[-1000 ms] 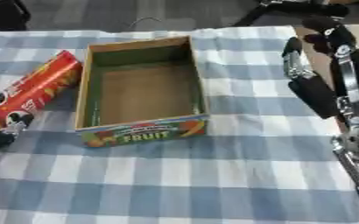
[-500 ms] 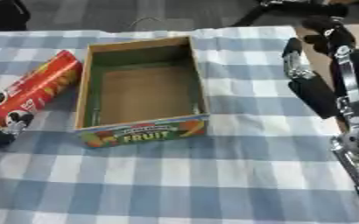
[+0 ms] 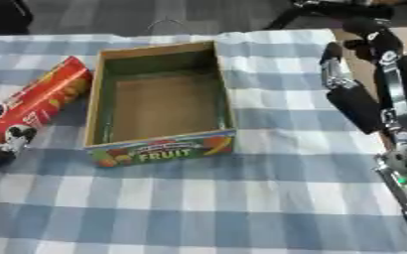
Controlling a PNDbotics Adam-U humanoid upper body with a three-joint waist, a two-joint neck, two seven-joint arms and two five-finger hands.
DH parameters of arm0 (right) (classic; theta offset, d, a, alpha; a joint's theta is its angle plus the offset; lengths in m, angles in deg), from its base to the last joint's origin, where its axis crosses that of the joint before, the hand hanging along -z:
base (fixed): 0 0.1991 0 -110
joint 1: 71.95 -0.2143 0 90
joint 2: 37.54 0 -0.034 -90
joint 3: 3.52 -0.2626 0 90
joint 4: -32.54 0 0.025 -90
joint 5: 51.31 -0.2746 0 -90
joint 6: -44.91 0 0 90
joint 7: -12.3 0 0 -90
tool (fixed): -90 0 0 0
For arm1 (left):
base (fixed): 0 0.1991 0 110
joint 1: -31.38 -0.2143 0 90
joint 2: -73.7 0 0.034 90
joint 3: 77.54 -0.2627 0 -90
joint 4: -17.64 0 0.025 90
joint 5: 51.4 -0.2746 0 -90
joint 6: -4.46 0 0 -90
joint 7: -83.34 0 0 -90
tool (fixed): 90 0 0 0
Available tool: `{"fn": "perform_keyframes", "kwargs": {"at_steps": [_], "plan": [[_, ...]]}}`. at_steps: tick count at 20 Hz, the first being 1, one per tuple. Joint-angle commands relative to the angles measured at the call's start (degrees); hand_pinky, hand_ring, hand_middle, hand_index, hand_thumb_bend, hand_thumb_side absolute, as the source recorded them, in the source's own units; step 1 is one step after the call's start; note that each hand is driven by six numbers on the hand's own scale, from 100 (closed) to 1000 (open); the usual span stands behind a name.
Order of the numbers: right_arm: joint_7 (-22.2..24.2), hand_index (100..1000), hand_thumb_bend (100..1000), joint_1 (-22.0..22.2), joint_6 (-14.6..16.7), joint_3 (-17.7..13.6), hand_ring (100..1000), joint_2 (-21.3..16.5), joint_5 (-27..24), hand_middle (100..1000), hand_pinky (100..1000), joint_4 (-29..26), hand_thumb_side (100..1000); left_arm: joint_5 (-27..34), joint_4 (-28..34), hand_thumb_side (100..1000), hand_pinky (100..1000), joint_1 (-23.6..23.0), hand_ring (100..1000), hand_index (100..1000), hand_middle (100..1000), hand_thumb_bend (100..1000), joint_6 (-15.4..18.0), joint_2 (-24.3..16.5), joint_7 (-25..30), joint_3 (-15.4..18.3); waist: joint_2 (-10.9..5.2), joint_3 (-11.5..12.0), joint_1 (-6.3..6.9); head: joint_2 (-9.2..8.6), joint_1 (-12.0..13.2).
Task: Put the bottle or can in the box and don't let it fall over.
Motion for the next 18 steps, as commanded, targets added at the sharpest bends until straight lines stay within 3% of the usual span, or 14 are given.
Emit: {"fn": "perform_keyframes", "kwargs": {"at_steps": [1,10,18], "plan": [[-0.28,862,100,-0.72,0.05,-0.68,825,-0.96,-0.21,894,862,-0.36,685,0.68,0.52,100,162,0.31,100,346,215,100,-0.06,-0.82,-1.98,-0.01,-0.31,-0.19,-0.36,-0.61,-0.07],[-0.26,860,100,-0.71,0.17,-0.69,822,-0.91,-0.39,892,861,-0.3,683,-0.17,2.1,100,138,0.4,100,269,184,100,-0.54,-1.23,-4.68,-0.36,-0.59,-0.12,-0.35,-0.55,-0.05],[-0.39,859,100,-0.57,0.25,-0.75,820,-0.86,-0.57,890,861,-0.2,681,-0.23,3.59,100,122,0.53,100,255,174,100,-1.38,-1.84,-5.36,-0.45,-1.08,-0.15,-0.27,-0.37,-0.07]]}}
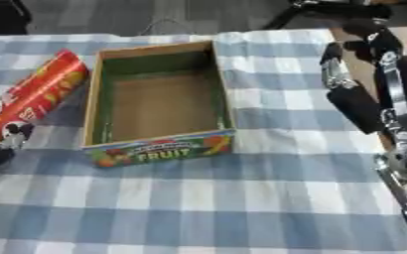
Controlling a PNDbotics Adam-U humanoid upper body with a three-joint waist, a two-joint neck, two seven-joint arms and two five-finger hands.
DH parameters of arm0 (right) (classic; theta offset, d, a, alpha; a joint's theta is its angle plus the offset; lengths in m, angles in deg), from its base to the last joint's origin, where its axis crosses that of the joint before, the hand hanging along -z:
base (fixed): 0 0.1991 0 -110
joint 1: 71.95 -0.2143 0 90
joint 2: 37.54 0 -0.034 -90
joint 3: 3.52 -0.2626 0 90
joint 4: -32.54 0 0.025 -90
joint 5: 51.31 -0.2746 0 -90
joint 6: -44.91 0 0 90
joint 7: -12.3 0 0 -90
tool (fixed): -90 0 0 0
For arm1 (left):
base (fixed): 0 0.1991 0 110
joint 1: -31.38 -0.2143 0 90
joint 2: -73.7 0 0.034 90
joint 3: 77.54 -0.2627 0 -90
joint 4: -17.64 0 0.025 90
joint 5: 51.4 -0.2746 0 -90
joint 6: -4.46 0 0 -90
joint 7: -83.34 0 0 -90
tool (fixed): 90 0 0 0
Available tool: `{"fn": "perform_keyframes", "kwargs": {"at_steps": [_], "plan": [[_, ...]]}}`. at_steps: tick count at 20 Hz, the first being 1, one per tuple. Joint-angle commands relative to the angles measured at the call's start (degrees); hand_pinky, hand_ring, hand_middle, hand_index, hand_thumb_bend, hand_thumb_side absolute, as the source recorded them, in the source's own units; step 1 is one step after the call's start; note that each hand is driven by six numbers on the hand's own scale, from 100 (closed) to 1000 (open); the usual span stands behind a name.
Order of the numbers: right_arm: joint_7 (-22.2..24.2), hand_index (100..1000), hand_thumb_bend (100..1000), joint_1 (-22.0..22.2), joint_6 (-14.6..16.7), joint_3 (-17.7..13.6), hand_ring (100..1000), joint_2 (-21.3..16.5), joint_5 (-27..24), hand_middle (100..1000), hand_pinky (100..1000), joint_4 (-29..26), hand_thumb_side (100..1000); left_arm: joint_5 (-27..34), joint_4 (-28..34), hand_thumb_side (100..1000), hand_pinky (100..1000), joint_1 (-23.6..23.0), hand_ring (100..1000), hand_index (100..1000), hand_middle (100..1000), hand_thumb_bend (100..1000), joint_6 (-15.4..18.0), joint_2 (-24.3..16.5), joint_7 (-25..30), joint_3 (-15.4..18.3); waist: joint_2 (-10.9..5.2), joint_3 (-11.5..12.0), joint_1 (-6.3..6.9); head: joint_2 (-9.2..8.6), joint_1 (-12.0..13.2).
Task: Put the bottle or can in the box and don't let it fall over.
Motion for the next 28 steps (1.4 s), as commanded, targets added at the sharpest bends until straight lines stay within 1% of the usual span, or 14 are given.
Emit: {"fn": "perform_keyframes", "kwargs": {"at_steps": [1,11,16,21,24,25,28], "plan": [[-0.25,859,100,-0.55,0.1,-0.63,820,-0.89,-0.17,890,861,-0.49,681,-0.28,2.21,100,122,0.72,100,254,174,100,-0.34,-2.04,-0.07,0.26,-1.17,0.04,-0.23,-0.31,-0.06],[-0.16,860,100,-0.25,0.31,-0.63,820,-0.81,-0.27,890,862,-0.27,677,-0.05,5.75,100,121,1.9,100,254,174,100,-2.81,-3.58,2.88,-0.31,-2.38,0.11,0.49,0.2,-0.39],[-0.05,860,100,-0.11,0.46,-0.62,820,-0.85,-0.35,890,862,-0.19,673,-0.02,8.53,100,120,3.9,100,256,175,100,-4.66,-4.14,4.36,-0.88,-3.2,0.12,0.85,0.55,-0.78],[0.03,860,100,0.12,0.56,-0.59,821,-1.0,-0.44,890,862,-0.05,672,0.0,10.6,100,120,6.17,100,257,176,100,-6.34,-3.65,5.58,-1.6,-3.73,0.15,1.12,1.03,-1.18],[0.11,861,100,0.19,0.64,-0.56,821,-1.06,-0.47,890,862,-0.01,670,-0.4,11.14,100,121,7.79,100,259,178,100,-6.89,-3.11,6.61,-2.22,-4.01,0.1,1.22,1.5,-2.29],[0.14,861,100,0.18,0.67,-0.54,821,-1.07,-0.48,891,862,0.0,682,-0.58,11.24,100,122,8.27,100,260,178,100,-7.07,-2.93,6.99,-2.43,-4.08,0.05,1.24,1.6,-2.6],[0.32,861,100,0.02,0.77,-0.45,821,-1.07,-0.52,891,862,-0.04,668,-1.37,11.23,100,122,10.13,100,262,180,100,-7.6,-2.21,8.67,-3.45,-4.28,-0.36,1.39,1.85,-2.88]]}}
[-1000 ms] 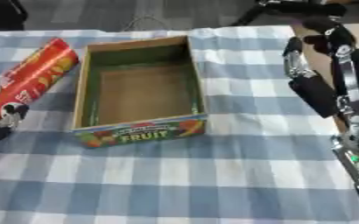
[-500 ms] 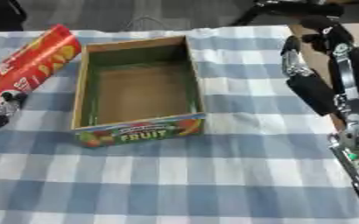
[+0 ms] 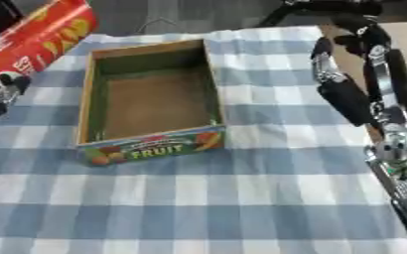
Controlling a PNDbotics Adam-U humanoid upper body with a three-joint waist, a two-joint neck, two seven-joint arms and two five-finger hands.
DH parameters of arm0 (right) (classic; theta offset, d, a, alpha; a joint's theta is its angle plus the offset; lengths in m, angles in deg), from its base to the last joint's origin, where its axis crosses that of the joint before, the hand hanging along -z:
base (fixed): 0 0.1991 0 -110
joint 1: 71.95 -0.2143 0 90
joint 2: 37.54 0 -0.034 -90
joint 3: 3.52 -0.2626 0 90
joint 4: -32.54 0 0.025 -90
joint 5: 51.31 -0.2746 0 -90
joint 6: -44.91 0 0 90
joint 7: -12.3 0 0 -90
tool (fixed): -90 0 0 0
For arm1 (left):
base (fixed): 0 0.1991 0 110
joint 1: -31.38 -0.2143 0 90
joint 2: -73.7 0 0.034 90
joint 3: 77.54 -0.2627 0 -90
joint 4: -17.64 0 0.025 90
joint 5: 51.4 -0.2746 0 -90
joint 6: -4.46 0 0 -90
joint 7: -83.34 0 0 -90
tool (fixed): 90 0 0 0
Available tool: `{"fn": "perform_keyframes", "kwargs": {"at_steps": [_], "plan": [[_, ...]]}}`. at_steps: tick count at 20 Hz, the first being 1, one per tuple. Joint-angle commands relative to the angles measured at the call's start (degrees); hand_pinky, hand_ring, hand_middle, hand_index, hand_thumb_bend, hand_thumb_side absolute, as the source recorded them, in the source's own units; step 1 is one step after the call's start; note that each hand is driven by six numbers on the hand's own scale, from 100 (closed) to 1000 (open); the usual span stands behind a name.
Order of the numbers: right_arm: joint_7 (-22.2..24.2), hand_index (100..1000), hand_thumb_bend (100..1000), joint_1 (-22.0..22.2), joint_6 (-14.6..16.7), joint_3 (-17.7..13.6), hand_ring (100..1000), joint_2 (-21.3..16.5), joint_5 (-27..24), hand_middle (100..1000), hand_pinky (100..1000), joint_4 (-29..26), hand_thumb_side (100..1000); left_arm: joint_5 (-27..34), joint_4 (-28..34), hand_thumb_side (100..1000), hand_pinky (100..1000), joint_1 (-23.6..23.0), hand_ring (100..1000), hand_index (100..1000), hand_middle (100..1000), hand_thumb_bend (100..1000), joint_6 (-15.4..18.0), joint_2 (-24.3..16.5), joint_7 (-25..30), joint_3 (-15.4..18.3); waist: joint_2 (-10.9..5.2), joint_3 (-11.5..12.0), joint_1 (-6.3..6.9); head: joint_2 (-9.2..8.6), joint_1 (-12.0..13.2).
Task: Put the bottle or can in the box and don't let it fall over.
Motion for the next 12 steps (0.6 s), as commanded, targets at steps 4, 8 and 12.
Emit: {"fn": "perform_keyframes", "kwargs": {"at_steps": [4,8,12], "plan": [[0.47,862,100,-0.88,0.42,-0.23,822,-1.08,-0.36,891,862,-0.51,668,-1.86,0.54,100,121,3.9,100,266,182,100,-0.55,0.7,3.1,-1.57,-2.89,-0.97,1.26,0.28,-0.08],[0.64,862,100,-1.18,0.47,-0.11,822,-1.08,-0.39,892,862,-0.51,670,-2.37,-0.1,100,122,5.14,100,267,183,100,-0.47,2.12,3.71,-2.32,-2.67,-1.94,1.8,0.09,0.4],[0.76,862,100,-1.47,0.52,-0.03,822,-1.03,-0.42,892,862,-0.54,671,-2.49,-1.17,100,121,6.25,100,267,183,100,-0.34,3.45,3.87,-2.74,-2.5,-2.84,2.31,-0.13,0.7]]}}
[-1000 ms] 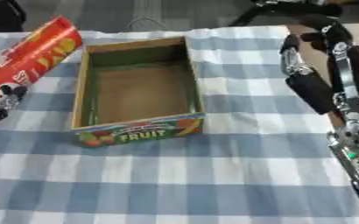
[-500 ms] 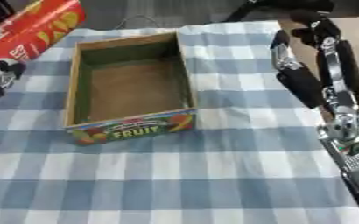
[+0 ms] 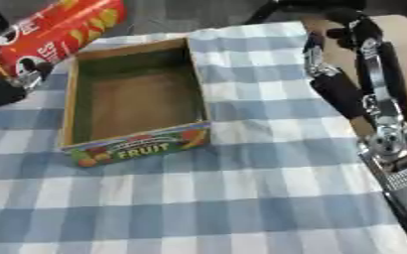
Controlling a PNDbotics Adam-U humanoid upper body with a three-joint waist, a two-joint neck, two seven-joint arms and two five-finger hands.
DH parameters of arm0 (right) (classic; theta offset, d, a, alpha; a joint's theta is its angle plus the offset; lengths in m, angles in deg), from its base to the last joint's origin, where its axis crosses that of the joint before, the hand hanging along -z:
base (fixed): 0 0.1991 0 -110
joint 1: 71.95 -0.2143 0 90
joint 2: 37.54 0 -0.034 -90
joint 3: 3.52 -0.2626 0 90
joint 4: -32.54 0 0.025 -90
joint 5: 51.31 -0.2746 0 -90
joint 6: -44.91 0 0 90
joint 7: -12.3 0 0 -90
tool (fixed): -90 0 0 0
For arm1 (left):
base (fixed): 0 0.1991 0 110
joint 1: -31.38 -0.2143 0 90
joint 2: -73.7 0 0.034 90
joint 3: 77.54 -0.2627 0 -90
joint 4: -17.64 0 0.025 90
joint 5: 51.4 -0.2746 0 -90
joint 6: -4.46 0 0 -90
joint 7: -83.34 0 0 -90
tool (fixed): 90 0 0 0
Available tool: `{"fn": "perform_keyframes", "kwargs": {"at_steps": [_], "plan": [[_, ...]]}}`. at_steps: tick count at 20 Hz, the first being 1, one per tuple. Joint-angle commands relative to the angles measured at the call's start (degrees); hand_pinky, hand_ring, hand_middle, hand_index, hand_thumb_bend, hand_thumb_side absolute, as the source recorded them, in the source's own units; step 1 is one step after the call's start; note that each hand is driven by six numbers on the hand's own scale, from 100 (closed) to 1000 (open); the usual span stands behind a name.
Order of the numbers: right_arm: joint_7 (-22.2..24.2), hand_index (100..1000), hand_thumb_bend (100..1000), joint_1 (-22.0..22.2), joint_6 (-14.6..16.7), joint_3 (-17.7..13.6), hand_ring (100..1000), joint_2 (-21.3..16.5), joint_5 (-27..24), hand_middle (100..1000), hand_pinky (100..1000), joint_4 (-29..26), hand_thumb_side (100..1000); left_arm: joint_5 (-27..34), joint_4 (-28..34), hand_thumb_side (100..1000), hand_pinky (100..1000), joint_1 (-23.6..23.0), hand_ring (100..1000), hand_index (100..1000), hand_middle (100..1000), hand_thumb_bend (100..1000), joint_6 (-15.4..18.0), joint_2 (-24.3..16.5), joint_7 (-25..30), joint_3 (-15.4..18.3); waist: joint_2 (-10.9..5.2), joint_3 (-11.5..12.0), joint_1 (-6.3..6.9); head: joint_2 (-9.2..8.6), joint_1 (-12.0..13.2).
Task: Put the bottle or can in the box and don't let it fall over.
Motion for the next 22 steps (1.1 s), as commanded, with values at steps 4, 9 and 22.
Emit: {"fn": "perform_keyframes", "kwargs": {"at_steps": [4,9,22], "plan": [[0.29,863,100,-1.05,0.14,-0.3,822,-0.97,-0.16,893,862,-0.52,672,-0.24,-1.13,100,121,2.42,100,271,186,100,0.32,1.1,0.06,-0.01,-2.1,-0.67,0.97,-0.36,0.55],[0.47,862,100,-1.43,0.26,-0.2,822,-0.81,-0.3,893,862,-0.56,670,-0.34,-2.7,100,135,2.97,100,296,205,100,0.4,2.42,0.24,-0.3,-2.14,-1.21,1.19,-0.56,0.76],[0.57,861,100,-1.97,0.38,-0.18,823,-0.54,-0.55,893,861,-0.53,670,-0.78,-4.47,100,416,2.45,314,530,431,344,1.64,4.25,3.19,-2.03,-1.89,-1.78,0.79,-0.98,0.82]]}}
